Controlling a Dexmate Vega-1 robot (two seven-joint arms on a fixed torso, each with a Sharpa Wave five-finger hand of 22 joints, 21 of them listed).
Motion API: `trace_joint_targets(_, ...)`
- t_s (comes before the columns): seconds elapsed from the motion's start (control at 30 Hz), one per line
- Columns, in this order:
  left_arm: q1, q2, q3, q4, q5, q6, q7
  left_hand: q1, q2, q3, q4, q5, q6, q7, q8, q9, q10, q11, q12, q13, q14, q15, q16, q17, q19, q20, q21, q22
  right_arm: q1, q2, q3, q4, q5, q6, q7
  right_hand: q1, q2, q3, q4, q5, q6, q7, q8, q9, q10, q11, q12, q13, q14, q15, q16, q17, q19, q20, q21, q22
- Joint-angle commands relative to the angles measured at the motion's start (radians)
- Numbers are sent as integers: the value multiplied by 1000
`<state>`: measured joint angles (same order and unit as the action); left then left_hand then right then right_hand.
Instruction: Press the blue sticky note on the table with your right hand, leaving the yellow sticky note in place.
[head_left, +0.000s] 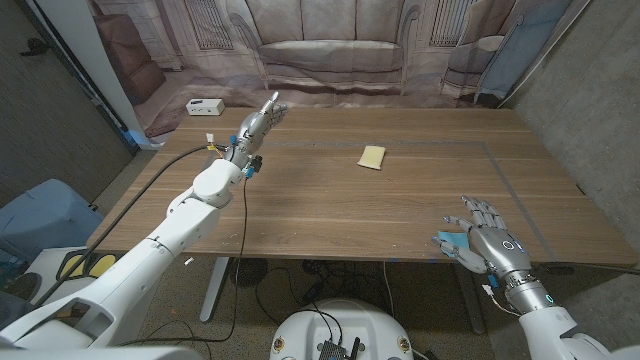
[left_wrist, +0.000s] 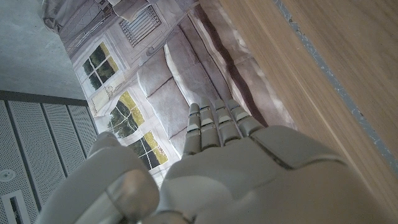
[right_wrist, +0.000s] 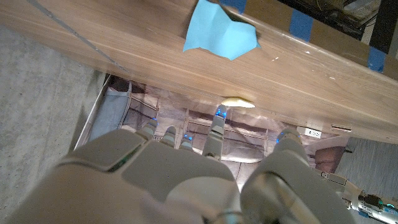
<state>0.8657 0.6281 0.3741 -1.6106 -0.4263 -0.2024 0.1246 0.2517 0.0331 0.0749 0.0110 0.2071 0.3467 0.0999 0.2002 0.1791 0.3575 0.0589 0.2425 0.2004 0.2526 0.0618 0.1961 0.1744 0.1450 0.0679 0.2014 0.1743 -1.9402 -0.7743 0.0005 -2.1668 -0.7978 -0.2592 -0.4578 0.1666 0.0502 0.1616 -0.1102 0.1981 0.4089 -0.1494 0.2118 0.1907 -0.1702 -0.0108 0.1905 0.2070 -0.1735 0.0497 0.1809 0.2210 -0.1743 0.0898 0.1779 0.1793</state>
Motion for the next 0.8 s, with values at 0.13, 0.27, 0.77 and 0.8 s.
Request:
trace_joint_targets(0.13, -9, 0, 0, 11, -4, -4, -8, 5, 14, 5, -7, -1, 9, 3, -3, 2, 8, 4, -5, 1, 10, 1, -2, 6, 6, 1, 1, 5, 42, -43, -74, 27, 51, -67, -8, -1, 13, 11, 2, -6, 25, -7, 10, 3, -24, -4, 8, 3, -171, -6, 5, 3, -72, -8, 5, 5)
trace_joint_targets(0.27, -9, 1, 0, 10, -6, 1, -7, 6, 15, 6, -7, -1, 9, 2, -3, 2, 10, 5, -5, 1, 10, 1, -3, 6, 7, 1, 1, 5, 50, -58, -93, 25, 60, -86, -11, 0, 17, 13, 1, -7, 42, -10, 14, 3, -24, -6, 11, 2, -172, -6, 7, 2, -80, -5, 6, 5)
trace_joint_targets(0.77, -9, -4, 2, 15, -10, 8, -1, 8, 19, 7, -9, -2, 13, 2, -3, 2, 14, 6, -6, 1, 13, 2, -3, 6, 6, 3, 0, 6, 86, -118, -149, 36, 111, -136, -24, 6, 27, 20, -2, -8, 64, -14, 16, 2, -20, -10, 18, 2, -165, -5, 13, 1, -84, -11, 12, 4)
trace_joint_targets(0.8, -10, -4, 3, 17, -10, 8, -3, 8, 19, 7, -9, -2, 14, 3, -2, 2, 14, 6, -6, 1, 13, 1, -3, 6, 6, 2, -1, 6, 89, -123, -151, 37, 115, -138, -23, 6, 27, 21, -2, -8, 64, -14, 16, 2, -19, -10, 18, 2, -165, -5, 13, 1, -83, -12, 12, 4)
